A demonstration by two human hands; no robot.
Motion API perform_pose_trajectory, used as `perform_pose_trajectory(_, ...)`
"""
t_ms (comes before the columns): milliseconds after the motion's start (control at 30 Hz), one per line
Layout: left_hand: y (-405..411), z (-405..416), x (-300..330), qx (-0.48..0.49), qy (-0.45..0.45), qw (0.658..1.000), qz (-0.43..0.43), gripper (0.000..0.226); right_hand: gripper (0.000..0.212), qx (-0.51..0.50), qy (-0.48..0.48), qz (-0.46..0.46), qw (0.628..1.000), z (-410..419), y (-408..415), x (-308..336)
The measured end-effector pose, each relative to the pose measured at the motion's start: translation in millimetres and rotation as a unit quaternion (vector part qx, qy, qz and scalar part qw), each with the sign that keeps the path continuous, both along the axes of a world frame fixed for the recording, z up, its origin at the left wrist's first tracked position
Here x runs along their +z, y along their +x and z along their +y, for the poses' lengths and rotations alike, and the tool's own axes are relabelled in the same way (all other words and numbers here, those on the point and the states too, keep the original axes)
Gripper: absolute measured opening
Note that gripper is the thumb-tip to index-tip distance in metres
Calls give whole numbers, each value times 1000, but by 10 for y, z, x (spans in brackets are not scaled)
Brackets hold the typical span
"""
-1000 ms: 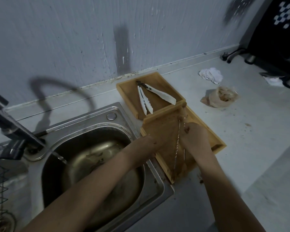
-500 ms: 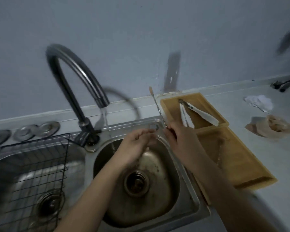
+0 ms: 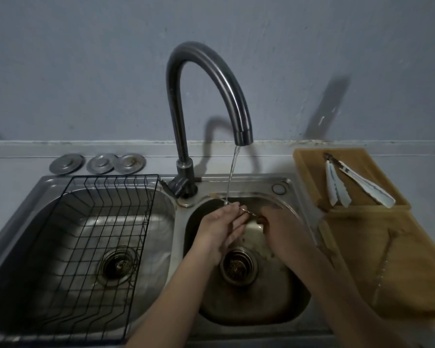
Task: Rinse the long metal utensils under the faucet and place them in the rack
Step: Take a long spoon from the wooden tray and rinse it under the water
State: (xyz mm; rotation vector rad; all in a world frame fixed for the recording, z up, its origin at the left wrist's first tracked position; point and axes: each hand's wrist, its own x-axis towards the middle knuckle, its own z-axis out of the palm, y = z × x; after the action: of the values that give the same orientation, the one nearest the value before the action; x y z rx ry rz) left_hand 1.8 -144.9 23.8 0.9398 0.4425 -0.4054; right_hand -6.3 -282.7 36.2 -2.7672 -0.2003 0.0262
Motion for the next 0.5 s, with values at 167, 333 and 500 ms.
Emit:
perform_pose_trajectory(167,-48,-75,-78,31,-39,998,39,9,15,-1,-38,1,999,-95,13,-28)
perform_pose_trajectory(333,-162,-195,-136,43,-56,995,72,10,18,25,-86,34,995,-128,-50,107)
perform_pose_trajectory(500,-236,-337,-253,64,-78,989,109,17,19,44,-115,-10,992,-140,-186,119)
